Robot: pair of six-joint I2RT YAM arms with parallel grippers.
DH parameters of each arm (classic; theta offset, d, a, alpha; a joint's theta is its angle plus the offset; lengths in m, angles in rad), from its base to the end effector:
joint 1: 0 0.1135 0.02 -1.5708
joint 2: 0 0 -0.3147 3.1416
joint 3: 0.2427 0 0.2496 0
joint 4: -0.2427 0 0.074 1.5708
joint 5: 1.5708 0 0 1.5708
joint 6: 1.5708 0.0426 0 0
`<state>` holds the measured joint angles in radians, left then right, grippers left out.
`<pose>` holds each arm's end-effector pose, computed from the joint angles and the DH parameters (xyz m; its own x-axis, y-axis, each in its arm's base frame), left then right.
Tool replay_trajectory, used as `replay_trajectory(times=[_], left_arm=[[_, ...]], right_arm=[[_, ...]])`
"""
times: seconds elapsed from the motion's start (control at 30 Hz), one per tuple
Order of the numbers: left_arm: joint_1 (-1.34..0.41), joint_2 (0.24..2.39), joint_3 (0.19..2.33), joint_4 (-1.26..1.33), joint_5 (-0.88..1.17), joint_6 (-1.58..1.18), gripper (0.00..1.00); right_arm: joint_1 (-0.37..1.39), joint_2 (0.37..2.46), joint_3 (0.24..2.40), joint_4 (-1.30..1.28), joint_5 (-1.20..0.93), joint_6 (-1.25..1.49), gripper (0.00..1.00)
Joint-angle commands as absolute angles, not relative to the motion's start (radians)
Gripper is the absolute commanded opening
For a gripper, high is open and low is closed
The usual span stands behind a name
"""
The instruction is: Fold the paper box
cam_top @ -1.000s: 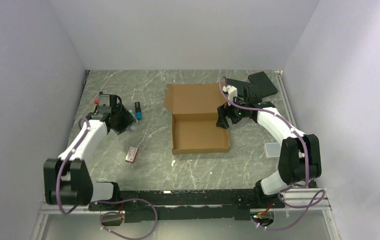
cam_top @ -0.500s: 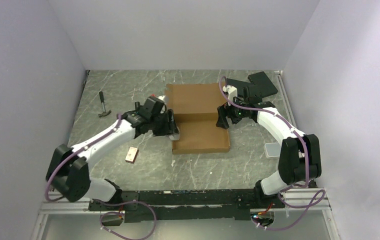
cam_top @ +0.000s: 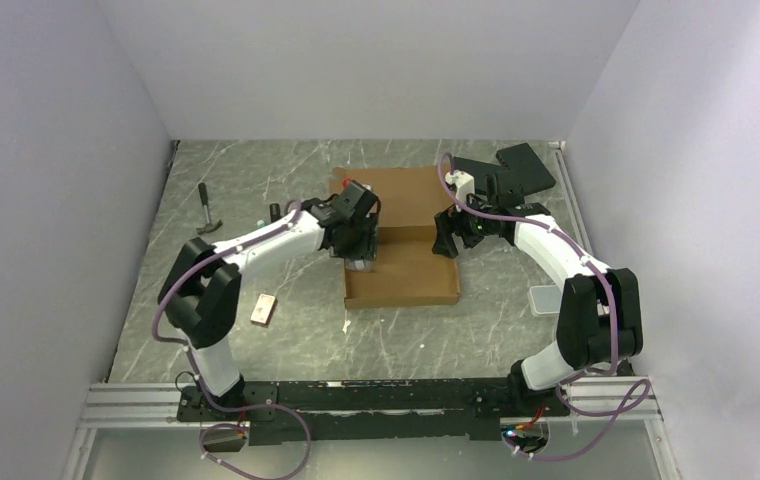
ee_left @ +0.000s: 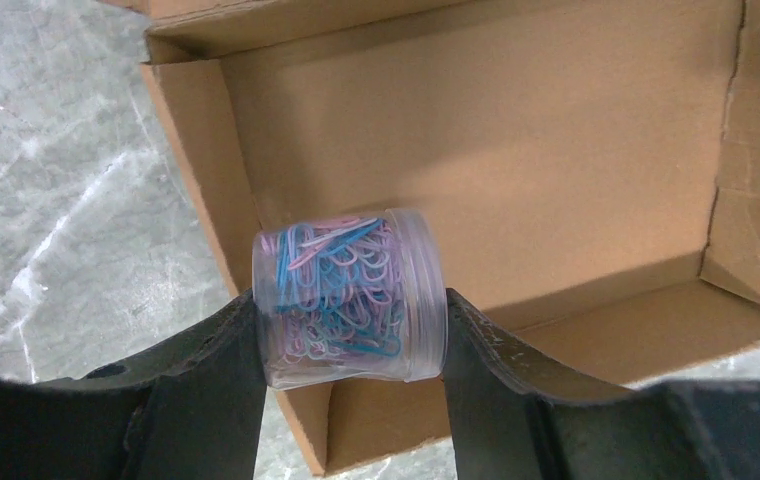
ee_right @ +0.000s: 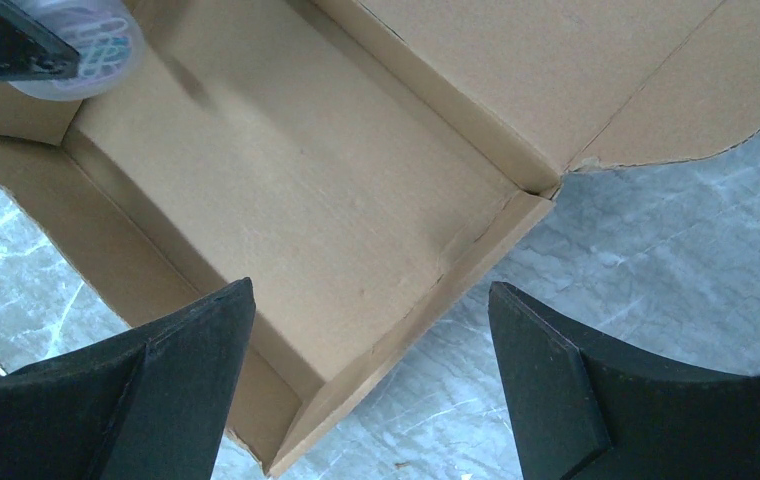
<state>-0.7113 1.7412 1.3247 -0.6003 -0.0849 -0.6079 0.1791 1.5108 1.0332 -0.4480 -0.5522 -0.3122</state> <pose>0.2906 -0.2456 0.2815 -0.8810 0.0080 -0.4730 0.1383 0.9606 -0.2413 0.3012 0.0772 0.2814 -0.6063 -0.3755 -0.7010 -0.6812 0.7001 0.2141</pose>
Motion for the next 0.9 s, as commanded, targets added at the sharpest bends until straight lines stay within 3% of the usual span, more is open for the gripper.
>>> replay_trajectory(times=[0.0,0.23,0.47,0.87], left_arm=[[-0.753,1.792,1.432,-0.673,-0.171,-0.575,0.18],[-0.774,1.855,1.497,-0.761,-0.291,-0.601,0.42],[-0.791,1.877,1.537,-0.808,-0.343,-0.601,0.54],[-0.797,1.912,1.573,-0.850,-0.377,-0.589,0.64]], right_arm=[[0.174,1.494,1.069,-0.439,-0.571,-0.331,0.91],[0.175,1.495,1.069,-0.439,-0.575,-0.331,0.91],[0.175,1.494,1.069,-0.440,-0.575,-0.331,0.91],[0.173,1.494,1.069,-0.442,-0.580,-0.331,0.91]])
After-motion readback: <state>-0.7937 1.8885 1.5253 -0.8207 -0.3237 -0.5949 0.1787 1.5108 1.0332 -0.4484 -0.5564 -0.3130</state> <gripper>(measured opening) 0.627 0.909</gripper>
